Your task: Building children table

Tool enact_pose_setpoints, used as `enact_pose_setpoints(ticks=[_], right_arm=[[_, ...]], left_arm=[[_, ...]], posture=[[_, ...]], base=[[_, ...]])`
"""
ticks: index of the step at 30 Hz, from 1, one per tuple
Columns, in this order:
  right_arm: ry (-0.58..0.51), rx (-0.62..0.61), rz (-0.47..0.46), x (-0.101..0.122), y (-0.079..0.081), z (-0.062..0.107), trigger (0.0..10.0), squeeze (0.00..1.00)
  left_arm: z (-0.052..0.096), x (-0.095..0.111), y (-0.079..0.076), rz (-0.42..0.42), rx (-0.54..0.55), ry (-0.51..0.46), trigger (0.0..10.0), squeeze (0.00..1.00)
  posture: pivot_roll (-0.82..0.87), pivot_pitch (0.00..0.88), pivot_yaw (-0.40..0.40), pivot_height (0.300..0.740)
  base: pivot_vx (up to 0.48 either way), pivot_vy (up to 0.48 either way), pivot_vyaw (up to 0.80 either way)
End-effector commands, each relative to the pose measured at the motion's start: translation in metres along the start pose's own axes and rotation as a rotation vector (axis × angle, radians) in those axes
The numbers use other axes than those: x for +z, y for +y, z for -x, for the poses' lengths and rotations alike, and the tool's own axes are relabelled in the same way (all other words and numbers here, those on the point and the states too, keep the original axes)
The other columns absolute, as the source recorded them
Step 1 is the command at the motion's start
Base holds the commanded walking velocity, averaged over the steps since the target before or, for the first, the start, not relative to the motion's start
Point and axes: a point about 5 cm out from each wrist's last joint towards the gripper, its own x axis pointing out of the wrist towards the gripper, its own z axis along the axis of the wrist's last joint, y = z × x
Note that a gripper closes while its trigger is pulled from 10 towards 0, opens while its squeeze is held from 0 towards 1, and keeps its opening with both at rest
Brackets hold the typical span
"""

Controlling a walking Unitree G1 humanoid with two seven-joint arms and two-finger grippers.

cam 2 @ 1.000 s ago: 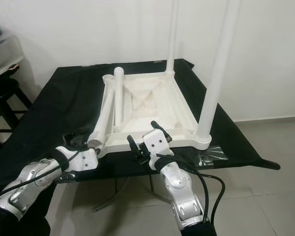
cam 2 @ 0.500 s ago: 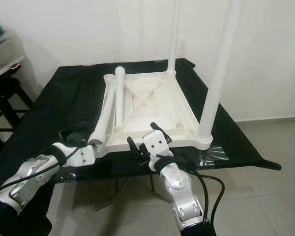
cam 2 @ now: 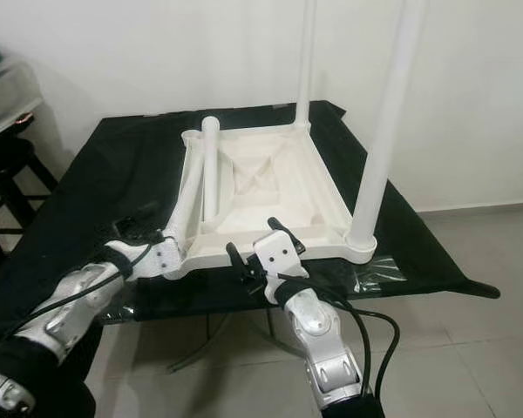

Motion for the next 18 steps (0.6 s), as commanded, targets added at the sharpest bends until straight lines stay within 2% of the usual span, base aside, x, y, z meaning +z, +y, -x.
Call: enact_pose_setpoints(ticks=[1, 5, 6, 7, 8, 9, 18], right_arm=[[0.002, 0.007, -0.008, 0.0007, 0.0018, 0.0012, 10.0, 0.00], [0.003, 0.006, -0.005, 0.0008, 0.0015, 0.0014, 10.0, 0.00], [0.004, 0.006, -0.003, 0.0009, 0.0016, 0.0015, 10.0, 0.00], [0.004, 0.006, -0.003, 0.0009, 0.0016, 0.0016, 10.0, 0.00], [0.004, 0.006, -0.003, 0.0009, 0.0016, 0.0016, 10.0, 0.00], [0.004, 0.006, -0.002, 0.0009, 0.0018, 0.0017, 10.0, 0.00], [0.006, 0.006, 0.000, 0.0013, 0.0026, 0.0015, 10.0, 0.00]], left_arm=[[-0.0028, -0.0032, -0.0049, 0.000, -0.017, 0.042, 10.0, 0.00], [-0.0052, -0.0021, -0.0076, 0.011, -0.024, 0.053, 10.0, 0.00], [-0.0067, -0.0017, -0.0093, 0.018, -0.026, 0.060, 5.6, 0.00], [-0.0079, -0.0015, -0.0102, 0.024, -0.025, 0.067, 3.1, 0.00], [-0.0079, -0.0015, -0.0102, 0.024, -0.025, 0.067, 3.1, 0.00], [-0.0087, -0.0015, -0.0104, 0.030, -0.022, 0.072, 0.0, 0.00], [-0.0115, -0.0040, -0.0085, 0.050, 0.003, 0.103, 0.0, 0.00]], posture=[[-0.11, 0.039, 0.055, 0.740], [-0.11, 0.041, 0.058, 0.740], [-0.11, 0.042, 0.061, 0.740], [-0.11, 0.042, 0.061, 0.740], [-0.11, 0.042, 0.061, 0.740], [-0.12, 0.043, 0.062, 0.740], [-0.12, 0.042, 0.064, 0.740]], base=[[0.000, 0.000, 0.00], [0.000, 0.000, 0.00], [0.000, 0.000, 0.00], [0.000, 0.000, 0.00], [0.000, 0.000, 0.00], [0.000, 0.000, 0.00], [0.000, 0.000, 0.00]])
